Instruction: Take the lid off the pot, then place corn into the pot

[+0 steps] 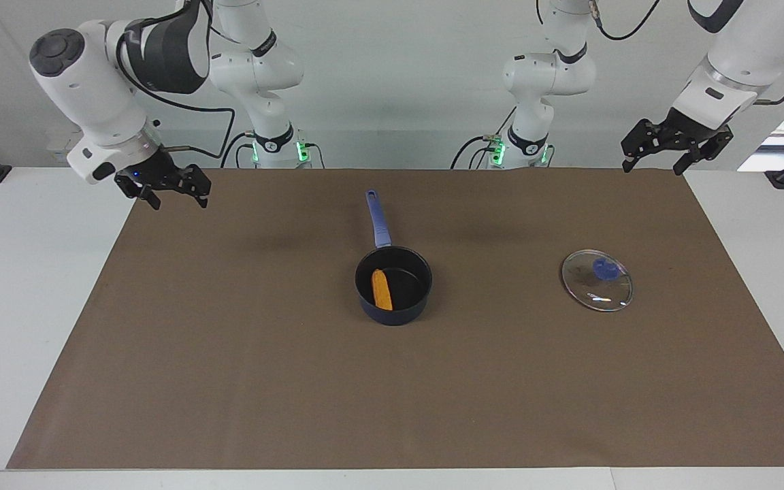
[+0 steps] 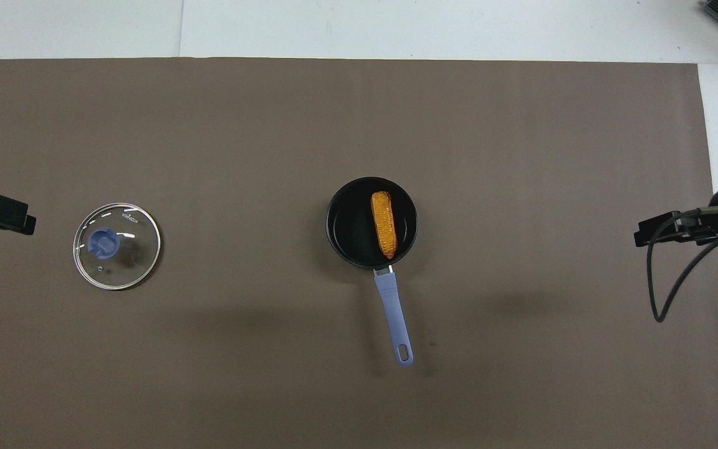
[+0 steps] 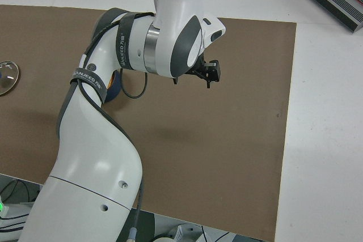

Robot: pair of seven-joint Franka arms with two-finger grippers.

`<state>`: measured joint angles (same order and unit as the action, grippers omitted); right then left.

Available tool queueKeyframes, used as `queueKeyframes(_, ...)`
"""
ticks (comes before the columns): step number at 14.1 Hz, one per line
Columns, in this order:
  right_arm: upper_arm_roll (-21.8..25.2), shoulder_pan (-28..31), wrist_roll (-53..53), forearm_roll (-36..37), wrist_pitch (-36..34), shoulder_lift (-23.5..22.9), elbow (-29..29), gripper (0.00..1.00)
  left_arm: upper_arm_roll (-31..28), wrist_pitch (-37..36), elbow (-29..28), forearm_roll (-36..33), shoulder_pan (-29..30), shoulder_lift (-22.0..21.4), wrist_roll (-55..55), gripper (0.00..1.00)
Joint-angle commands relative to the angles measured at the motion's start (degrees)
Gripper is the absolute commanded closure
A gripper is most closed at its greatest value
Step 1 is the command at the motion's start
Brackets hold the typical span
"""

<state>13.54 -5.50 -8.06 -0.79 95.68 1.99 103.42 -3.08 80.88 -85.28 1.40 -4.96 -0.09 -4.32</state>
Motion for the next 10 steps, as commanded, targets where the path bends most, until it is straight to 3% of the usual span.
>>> queueKeyframes(1,-0.7,0.8,-0.7,1.0,-0.2,1.4,-3.8,0.0,-0.2,-0.4,-0.1,-0.3,0.0,-0.2,-0.6,0.0)
queueKeyframes(8,-1.8,0.0,-0.2,1.4,-10.2,1.4,-17.3,0.0,-0.1,0.1,-0.1,-0.3,0.0,-0.3,-0.3,0.0)
queueKeyframes(10,-2.2,-0.5,1.8,1.4,-11.4,2.3,-16.2,0.0,-0.1,0.1,-0.1,-0.3,0.1,-0.3,-0.3,0.0)
